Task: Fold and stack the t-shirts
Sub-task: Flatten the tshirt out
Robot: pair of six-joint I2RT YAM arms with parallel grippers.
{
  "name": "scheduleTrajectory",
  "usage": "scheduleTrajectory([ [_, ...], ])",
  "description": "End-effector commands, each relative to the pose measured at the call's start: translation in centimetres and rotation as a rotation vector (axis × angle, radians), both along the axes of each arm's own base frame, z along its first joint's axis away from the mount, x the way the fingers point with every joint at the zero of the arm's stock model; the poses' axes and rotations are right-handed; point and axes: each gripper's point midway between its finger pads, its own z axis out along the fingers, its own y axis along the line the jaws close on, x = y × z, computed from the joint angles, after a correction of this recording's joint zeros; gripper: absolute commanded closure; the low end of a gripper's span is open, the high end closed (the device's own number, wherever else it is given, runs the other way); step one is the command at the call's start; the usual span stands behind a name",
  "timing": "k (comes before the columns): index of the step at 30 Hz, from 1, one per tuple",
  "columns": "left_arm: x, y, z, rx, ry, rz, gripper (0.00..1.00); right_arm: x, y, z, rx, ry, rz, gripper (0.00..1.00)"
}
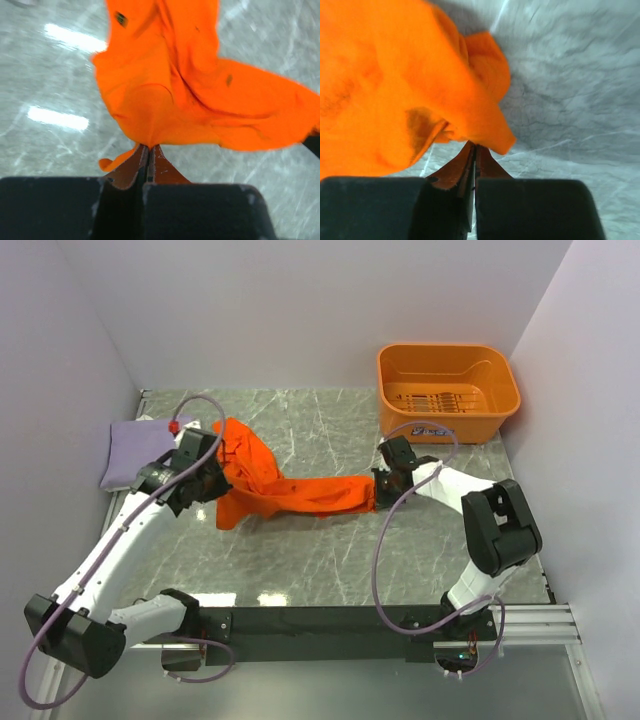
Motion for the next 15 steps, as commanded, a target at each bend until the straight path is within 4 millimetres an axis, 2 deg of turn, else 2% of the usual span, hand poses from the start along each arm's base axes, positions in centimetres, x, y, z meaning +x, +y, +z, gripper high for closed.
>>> scheduleTrajectory([
  [1,2.8,1.8,3.0,-0.024,-0.096,0.013,0.99,4.1,-0.7,6.1,-0.025,-0.202,-0.055,1.00],
  [3,4.7,3.0,4.2,-0.030,-0.135,0.040,0.99,5.1,-1.8,8.5,-0.074,-0.268,-0.087,1.00],
  [4,6.0,4.3,6.3,-0.041,-0.185,0.066,0.99,6.6,-2.8,11.7,-0.117,-0.363,-0.133,1.00],
  [5,7.3,4.7,6.6,-0.044,-0.185,0.078,0.99,7.2,-3.3,13.4,-0.130,-0.407,-0.156,1.00],
  [6,8.4,5.8,7.8,-0.050,-0.211,0.104,0.99,7.6,-3.9,15.5,-0.135,-0.455,-0.181,1.00],
  [7,9.9,6.1,11.6,-0.063,-0.295,0.110,0.99,8.7,-4.1,18.6,-0.130,-0.530,-0.201,1.00],
  [8,11.7,6.1,11.8,-0.074,-0.286,0.105,0.99,9.4,-4.7,20.5,-0.146,-0.583,-0.229,1.00],
  [9,12.9,6.8,13.3,-0.078,-0.315,0.120,0.99,10.2,-5.1,22.9,-0.143,-0.650,-0.247,1.00],
  [10,14.0,7.2,17.9,-0.090,-0.407,0.121,0.99,11.3,-5.3,26.8,-0.139,-0.739,-0.245,1.00],
  [11,16.2,7.5,17.6,-0.094,-0.384,0.127,0.99,11.8,-5.7,28.9,-0.148,-0.786,-0.261,1.00],
  [12,17.1,7.4,19.1,-0.113,-0.403,0.113,0.99,12.4,-5.9,30.8,-0.149,-0.826,-0.267,1.00],
  [13,17.1,8.6,24.2,-0.127,-0.507,0.132,0.99,12.9,-6.4,34.8,-0.147,-0.911,-0.275,1.00],
  [14,18.7,9.2,24.5,-0.134,-0.512,0.141,0.99,13.2,-6.7,36.5,-0.153,-0.945,-0.279,1.00],
  [15,18.4,9.4,27.7,-0.147,-0.608,0.136,0.99,13.4,-7.2,38.3,-0.161,-0.988,-0.301,1.00],
])
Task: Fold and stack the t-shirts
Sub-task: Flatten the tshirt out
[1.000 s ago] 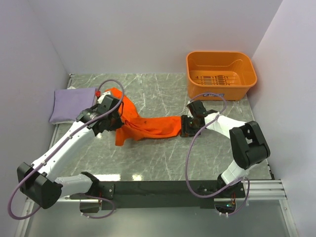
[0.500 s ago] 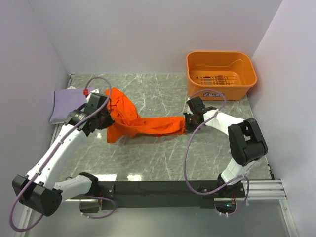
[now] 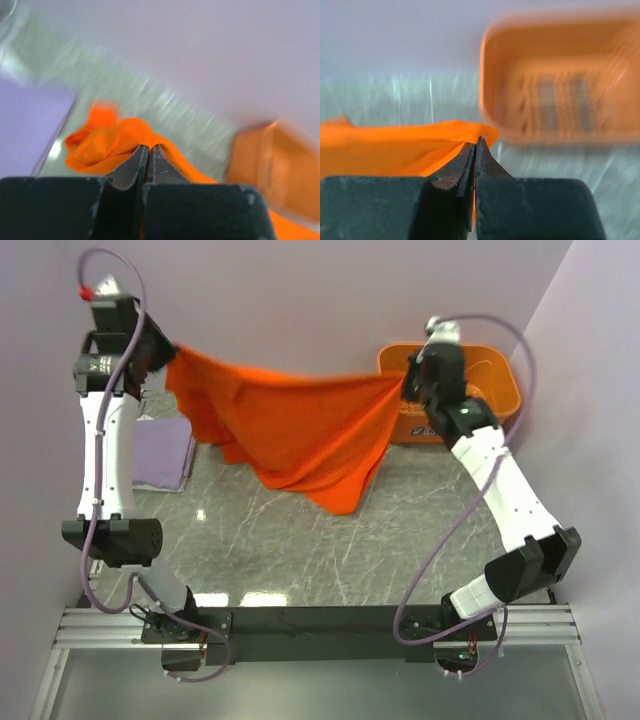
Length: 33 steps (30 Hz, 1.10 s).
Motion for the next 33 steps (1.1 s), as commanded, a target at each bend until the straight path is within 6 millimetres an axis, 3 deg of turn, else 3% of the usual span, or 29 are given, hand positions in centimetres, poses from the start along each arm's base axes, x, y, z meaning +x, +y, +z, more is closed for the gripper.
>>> scheduleTrajectory([
  [1,-0.4,1.6,6.9,-0.055,-0.201,-0.027,0.99,0.4,-3.7,10.1,-0.073,-0.241,-0.107,1.00],
  [2,-1.3,1.9,10.3,-0.067,-0.323,-0.040,0.99,0.3,-3.9,11.4,-0.079,-0.274,-0.112,1.00],
  [4,-2.1,2.9,10.6,-0.106,-0.353,-0.047,0.99,-0.7,-4.7,14.8,-0.087,-0.368,-0.124,1.00],
  [5,-3.7,2.8,12.4,-0.093,-0.406,-0.054,0.99,-1.2,-4.8,15.7,-0.077,-0.395,-0.122,1.00],
  [6,-4.5,3.0,12.9,-0.079,-0.426,-0.051,1.00,-2.9,-5.3,18.1,-0.074,-0.467,-0.120,1.00],
  [7,-5.0,3.0,12.4,-0.063,-0.418,-0.056,0.99,-3.4,-5.4,17.7,-0.085,-0.470,-0.111,1.00],
  [8,-7.3,2.5,13.9,-0.045,-0.465,-0.063,0.99,-4.3,-5.6,18.2,-0.078,-0.495,-0.111,1.00],
  [9,-8.3,2.5,14.7,-0.026,-0.499,-0.061,0.99,-6.6,-6.4,20.5,-0.050,-0.575,-0.119,1.00],
  [10,-9.0,2.6,14.3,-0.008,-0.498,-0.057,0.99,-7.2,-6.5,19.6,-0.056,-0.572,-0.112,1.00],
  [11,-11.6,2.3,16.0,0.018,-0.554,-0.043,0.99,-8.1,-6.7,20.0,-0.050,-0.596,-0.108,1.00],
  [12,-12.8,2.3,16.5,0.036,-0.577,-0.035,0.99,-10.6,-7.3,21.7,-0.026,-0.664,-0.110,1.00],
  [13,-13.8,2.3,16.8,0.058,-0.599,-0.029,0.99,-11.1,-7.5,20.7,-0.035,-0.657,-0.111,1.00],
  [14,-16.3,1.9,18.2,0.081,-0.653,-0.024,0.99,-12.1,-7.8,20.8,-0.028,-0.678,-0.109,1.00],
  [15,-17.3,1.8,18.6,0.093,-0.673,-0.021,0.99,-14.3,-8.5,21.7,-0.016,-0.719,-0.115,1.00],
  [17,-20.3,1.5,19.7,0.123,-0.713,-0.008,0.99,-15.5,-8.7,20.7,-0.020,-0.719,-0.106,1.00],
  [18,-21.5,1.3,20.4,0.134,-0.735,-0.004,1.00,-17.4,-9.2,21.4,-0.008,-0.756,-0.101,1.00],
  [24,-27.1,1.2,22.8,0.227,-0.796,0.041,0.99,-22.3,-10.4,21.8,-0.034,-0.831,-0.086,1.00],
  [28,-27.2,1.4,22.7,0.264,-0.787,0.046,0.99,-22.7,-10.3,22.3,-0.077,-0.821,-0.062,1.00],
  [32,-23.1,1.4,19.9,0.255,-0.693,-0.013,0.99,-19.5,-8.8,19.7,-0.147,-0.700,0.001,1.00],
  [33,-21.1,1.4,17.7,0.233,-0.632,-0.040,0.99,-18.7,-8.4,19.0,-0.156,-0.670,0.015,1.00],
])
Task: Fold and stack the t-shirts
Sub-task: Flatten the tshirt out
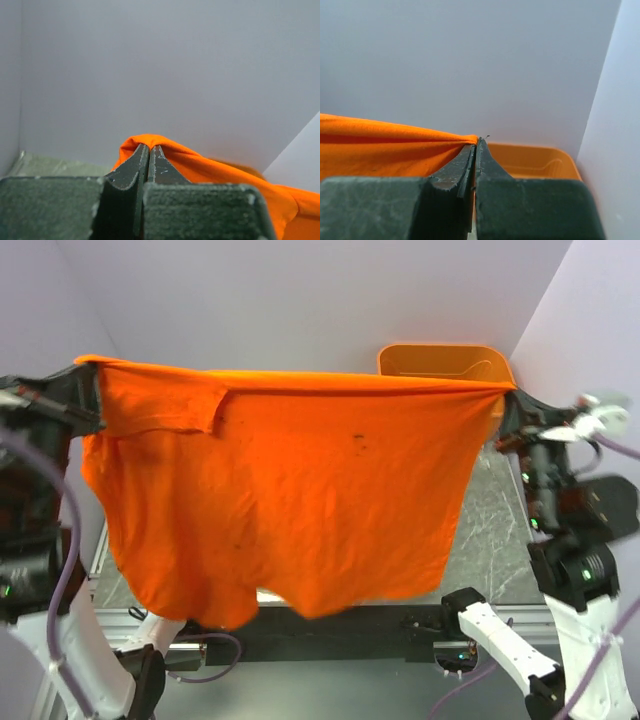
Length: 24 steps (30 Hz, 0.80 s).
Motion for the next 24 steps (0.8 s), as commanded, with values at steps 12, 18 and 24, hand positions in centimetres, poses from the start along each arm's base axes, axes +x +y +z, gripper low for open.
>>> scheduleTrajectory([
  [12,21.5,3.1,-36.7,-0.190,0.913,-0.102,0.99,17.1,5.5,-25.2,-0.204,0.578,0.011,1.00],
  [18,26.5,2.8,-46.5,-0.272,1.126,-0.130,0.99,21.9,5.4,-32.9,-0.285,0.684,-0.066,1.00],
  [24,29.9,2.4,-49.7,-0.298,1.207,-0.150,0.99,25.1,5.7,-36.1,-0.365,0.768,-0.102,1.00],
])
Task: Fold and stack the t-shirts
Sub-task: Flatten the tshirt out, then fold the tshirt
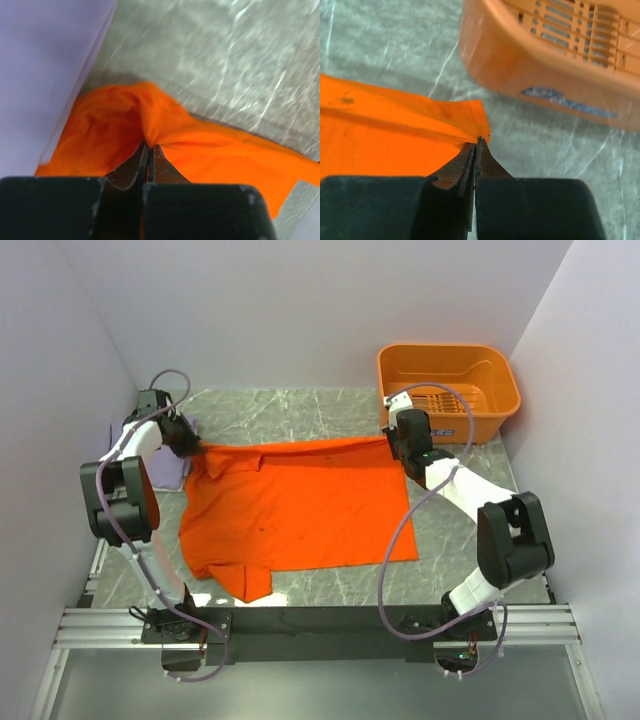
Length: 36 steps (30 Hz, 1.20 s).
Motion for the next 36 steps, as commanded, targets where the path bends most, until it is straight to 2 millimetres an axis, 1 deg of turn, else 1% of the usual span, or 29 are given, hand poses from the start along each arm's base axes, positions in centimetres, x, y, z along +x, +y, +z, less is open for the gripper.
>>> scheduleTrajectory([
  [1,3.7,0.1,3.6,0.011,-0.125,-0.004,0.99,3.4,-0.3,4.9,-0.009,-0.162,-0.035,1.00],
  [3,3.7,0.1,3.7,0.010,-0.123,-0.005,0.99,3.4,-0.1,4.6,-0.002,-0.156,-0.028,1.00],
  [5,3.4,-0.1,4.2,0.010,-0.134,-0.004,0.98,3.4,0.0,4.6,0.007,-0.155,-0.023,1.00],
  [6,3.2,-0.2,4.1,0.006,-0.132,-0.002,0.98,3.3,0.1,4.5,0.013,-0.152,-0.023,1.00],
  [7,3.2,-0.1,4.6,0.009,-0.154,0.002,0.98,3.3,0.1,4.6,0.018,-0.151,-0.021,1.00],
  [8,3.1,-0.2,4.7,0.008,-0.161,0.002,0.97,3.3,0.3,4.5,0.022,-0.150,-0.015,1.00],
  [9,2.8,-0.3,4.2,0.008,-0.153,0.008,0.95,3.3,0.4,4.6,0.032,-0.149,-0.011,1.00],
  [10,2.9,-0.3,4.3,0.011,-0.167,0.011,0.87,3.3,0.5,4.4,0.037,-0.146,-0.008,1.00],
  [12,2.5,0.0,3.3,0.027,-0.154,0.031,0.70,3.3,0.9,4.3,0.047,-0.136,0.001,1.00],
  [13,2.5,0.3,3.3,0.041,-0.157,0.039,0.52,3.3,1.1,4.4,0.051,-0.135,0.008,1.00],
  [15,1.8,0.6,2.6,0.068,-0.144,0.051,0.38,3.3,1.3,4.5,0.059,-0.134,0.015,1.00],
  [16,1.5,0.8,3.0,0.083,-0.155,0.054,0.31,3.3,1.4,4.5,0.061,-0.135,0.017,1.00],
  [17,0.7,0.7,2.3,0.093,-0.142,0.058,0.28,3.2,1.5,4.6,0.062,-0.133,0.020,1.00],
  [18,0.4,0.9,2.0,0.118,-0.142,0.062,0.28,3.1,1.6,4.5,0.070,-0.132,0.023,1.00],
  [19,0.0,0.8,2.2,0.129,-0.149,0.059,0.29,3.0,1.6,4.6,0.073,-0.134,0.021,1.00],
  [20,-0.7,0.3,1.3,0.139,-0.130,0.042,0.30,3.0,1.7,4.6,0.081,-0.137,0.021,1.00],
  [23,-1.5,-0.5,0.0,0.154,-0.096,0.019,0.33,2.8,1.8,4.1,0.088,-0.127,0.026,1.00],
  [25,-1.3,-0.5,-0.5,0.169,-0.087,0.024,0.34,2.8,1.9,3.9,0.090,-0.123,0.028,1.00],
  [27,-0.7,-0.8,-0.5,0.170,-0.100,0.028,0.34,2.9,1.8,3.7,0.087,-0.118,0.026,1.00],
  [28,-0.5,-0.8,-0.8,0.170,-0.095,0.028,0.37,2.9,1.9,3.7,0.088,-0.117,0.028,1.00],
  [30,0.3,-0.7,-0.7,0.183,-0.098,0.036,0.39,2.8,1.9,3.6,0.092,-0.115,0.029,1.00],
  [31,0.3,-0.7,-1.4,0.190,-0.077,0.036,0.41,2.8,2.0,3.7,0.093,-0.116,0.031,1.00],
  [32,0.7,-0.5,-1.3,0.203,-0.081,0.041,0.42,2.8,2.0,3.7,0.093,-0.118,0.031,1.00],
  [33,0.8,-0.5,-1.9,0.208,-0.065,0.040,0.44,2.8,1.9,3.6,0.090,-0.117,0.029,1.00],
  [35,1.0,-0.1,-2.1,0.226,-0.054,0.051,0.45,2.8,1.8,3.4,0.084,-0.112,0.026,1.00],
  [36,1.1,-0.3,-2.3,0.226,-0.051,0.048,0.45,2.8,1.8,3.4,0.083,-0.111,0.026,1.00],
])
